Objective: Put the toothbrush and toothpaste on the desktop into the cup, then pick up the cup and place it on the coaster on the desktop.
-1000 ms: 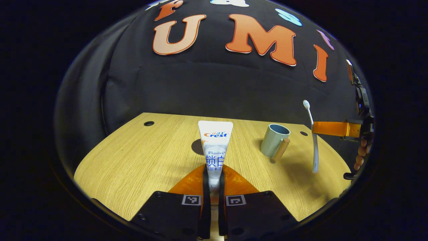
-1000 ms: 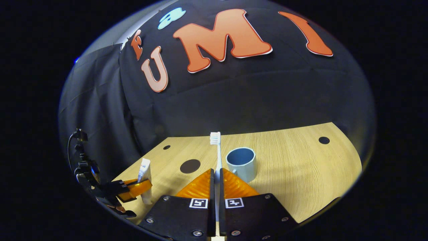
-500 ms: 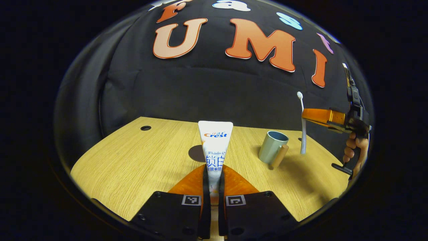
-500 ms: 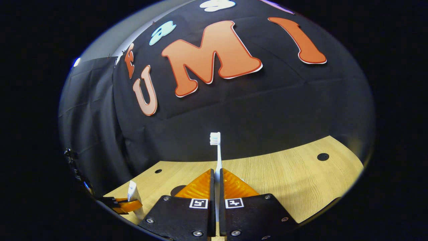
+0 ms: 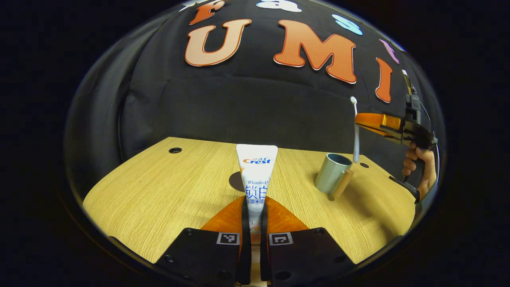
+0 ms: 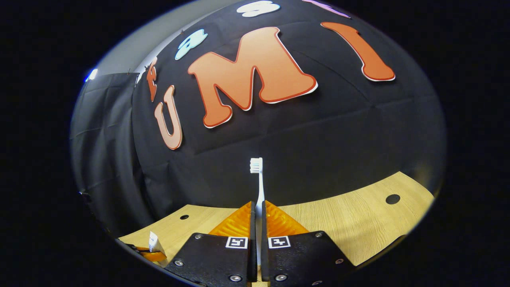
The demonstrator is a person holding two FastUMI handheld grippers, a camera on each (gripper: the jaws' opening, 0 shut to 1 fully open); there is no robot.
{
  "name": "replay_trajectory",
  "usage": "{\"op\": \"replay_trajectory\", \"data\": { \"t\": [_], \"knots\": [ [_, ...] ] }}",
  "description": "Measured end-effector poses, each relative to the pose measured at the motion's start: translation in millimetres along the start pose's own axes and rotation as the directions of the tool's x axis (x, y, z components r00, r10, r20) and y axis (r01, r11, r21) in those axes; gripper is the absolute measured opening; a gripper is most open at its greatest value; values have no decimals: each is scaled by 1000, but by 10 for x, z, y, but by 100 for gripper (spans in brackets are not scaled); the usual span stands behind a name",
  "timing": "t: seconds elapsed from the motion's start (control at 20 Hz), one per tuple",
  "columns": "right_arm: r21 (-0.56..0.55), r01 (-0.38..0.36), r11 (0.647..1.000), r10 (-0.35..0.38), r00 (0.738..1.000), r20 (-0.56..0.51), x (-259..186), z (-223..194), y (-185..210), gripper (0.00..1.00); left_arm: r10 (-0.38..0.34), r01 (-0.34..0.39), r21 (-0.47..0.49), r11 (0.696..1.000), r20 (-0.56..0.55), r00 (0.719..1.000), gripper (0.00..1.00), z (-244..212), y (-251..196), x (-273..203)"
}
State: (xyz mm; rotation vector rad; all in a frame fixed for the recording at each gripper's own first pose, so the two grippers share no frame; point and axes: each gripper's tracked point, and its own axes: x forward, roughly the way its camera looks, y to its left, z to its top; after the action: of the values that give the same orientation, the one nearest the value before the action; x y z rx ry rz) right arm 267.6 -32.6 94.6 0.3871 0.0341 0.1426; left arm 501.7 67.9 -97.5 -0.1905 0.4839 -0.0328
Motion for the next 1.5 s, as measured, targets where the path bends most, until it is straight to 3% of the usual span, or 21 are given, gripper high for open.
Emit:
{"op": "replay_trajectory", "data": {
  "t": [0.8, 1.15, 1.5],
  "knots": [
    [-30, 21, 999, -22, 999, -45, 406, -374, -208, 4, 10, -10, -2, 1000, 17, 1000, 13, 19, 28, 74],
    [-107, 10, 994, -17, 998, -63, 364, -591, -190, 5, 16, -16, -5, 1000, 52, 999, 13, 161, -62, 73],
    [-112, 5, 994, -13, 997, -75, 303, -688, -231, 4, 2, -3, 6, 1000, 82, 997, 13, 319, -265, 28]
  ]
}}
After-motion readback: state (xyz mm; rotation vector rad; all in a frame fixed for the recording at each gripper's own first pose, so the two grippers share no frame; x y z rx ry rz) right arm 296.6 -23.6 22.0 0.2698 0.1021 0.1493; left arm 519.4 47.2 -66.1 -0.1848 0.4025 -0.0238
